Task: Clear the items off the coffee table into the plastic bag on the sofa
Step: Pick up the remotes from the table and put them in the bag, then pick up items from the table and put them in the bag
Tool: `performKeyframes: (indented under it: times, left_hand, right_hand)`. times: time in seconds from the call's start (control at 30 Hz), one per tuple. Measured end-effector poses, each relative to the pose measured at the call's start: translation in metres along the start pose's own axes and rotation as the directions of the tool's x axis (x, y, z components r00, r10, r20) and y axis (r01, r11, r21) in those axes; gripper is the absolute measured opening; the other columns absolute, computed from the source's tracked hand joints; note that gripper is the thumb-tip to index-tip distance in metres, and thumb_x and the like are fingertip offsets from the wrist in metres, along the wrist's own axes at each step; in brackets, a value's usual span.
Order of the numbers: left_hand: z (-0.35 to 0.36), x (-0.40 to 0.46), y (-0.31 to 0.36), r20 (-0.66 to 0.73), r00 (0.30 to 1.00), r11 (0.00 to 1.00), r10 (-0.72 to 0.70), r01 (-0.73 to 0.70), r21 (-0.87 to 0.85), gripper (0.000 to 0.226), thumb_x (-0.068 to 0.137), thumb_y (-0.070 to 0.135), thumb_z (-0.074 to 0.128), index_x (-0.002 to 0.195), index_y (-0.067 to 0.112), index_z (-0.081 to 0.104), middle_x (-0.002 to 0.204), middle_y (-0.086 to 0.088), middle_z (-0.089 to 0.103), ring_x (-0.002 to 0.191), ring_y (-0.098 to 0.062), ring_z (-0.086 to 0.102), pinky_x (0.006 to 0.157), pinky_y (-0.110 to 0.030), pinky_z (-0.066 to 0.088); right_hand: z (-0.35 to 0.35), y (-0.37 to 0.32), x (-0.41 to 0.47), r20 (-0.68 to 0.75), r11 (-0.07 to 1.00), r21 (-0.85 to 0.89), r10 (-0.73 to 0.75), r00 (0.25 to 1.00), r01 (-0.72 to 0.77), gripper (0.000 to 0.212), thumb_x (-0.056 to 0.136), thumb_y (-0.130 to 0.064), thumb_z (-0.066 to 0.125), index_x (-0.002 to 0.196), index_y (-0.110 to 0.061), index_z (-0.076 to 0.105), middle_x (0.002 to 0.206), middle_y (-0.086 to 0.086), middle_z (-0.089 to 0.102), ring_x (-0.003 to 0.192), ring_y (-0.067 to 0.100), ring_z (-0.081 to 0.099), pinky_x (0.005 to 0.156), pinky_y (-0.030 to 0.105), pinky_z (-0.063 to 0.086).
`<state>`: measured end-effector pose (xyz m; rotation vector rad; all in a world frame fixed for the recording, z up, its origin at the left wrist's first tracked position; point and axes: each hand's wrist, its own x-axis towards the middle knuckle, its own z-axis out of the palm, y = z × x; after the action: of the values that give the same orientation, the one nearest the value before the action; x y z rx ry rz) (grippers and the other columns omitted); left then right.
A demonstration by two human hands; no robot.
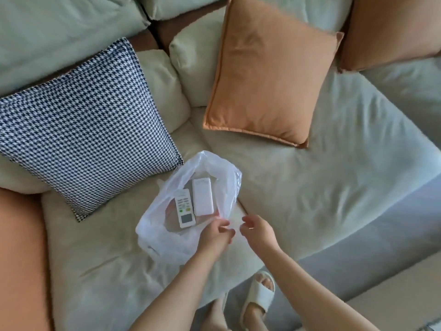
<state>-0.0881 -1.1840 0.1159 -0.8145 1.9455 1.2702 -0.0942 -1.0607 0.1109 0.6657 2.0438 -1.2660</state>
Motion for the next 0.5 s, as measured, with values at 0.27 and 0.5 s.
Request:
performKeyframes:
  times: [0.27, 0.5]
  left_hand:
    - [0.062, 0.0, -0.005, 0.239, 0.97, 0.942, 0.044, -0.12, 0.315, 0.048, 0.07, 0.027, 0.065, 0.116, 0.016, 0.059, 0.091, -0.002, 0.064, 0.079, -0.019, 0.063, 0.087, -0.033, 0.051]
    - [0.097, -0.011, -0.042, 0.48, 0.876, 0.809, 0.044, -0.313, 0.497, 0.037, 0.081, 0.013, 0.067, 0.117, 0.006, 0.059, 0.084, -0.007, 0.059, 0.073, -0.022, 0.06, 0.075, -0.031, 0.049]
  right_hand:
    - [-0.024, 0.078, -0.029, -0.17, 0.98, 0.135, 0.167, 0.971, -0.145, 0.029, 0.085, -0.018, 0.057, 0.114, -0.015, 0.06, 0.096, -0.003, 0.059, 0.083, 0.013, 0.052, 0.054, 0.016, 0.035]
    - [-0.005, 0.142, -0.086, -0.363, 0.899, 0.374, 0.37, 0.856, -0.23, 0.024, 0.082, -0.019, 0.061, 0.105, -0.014, 0.065, 0.103, 0.004, 0.068, 0.099, 0.021, 0.062, 0.087, 0.029, 0.047]
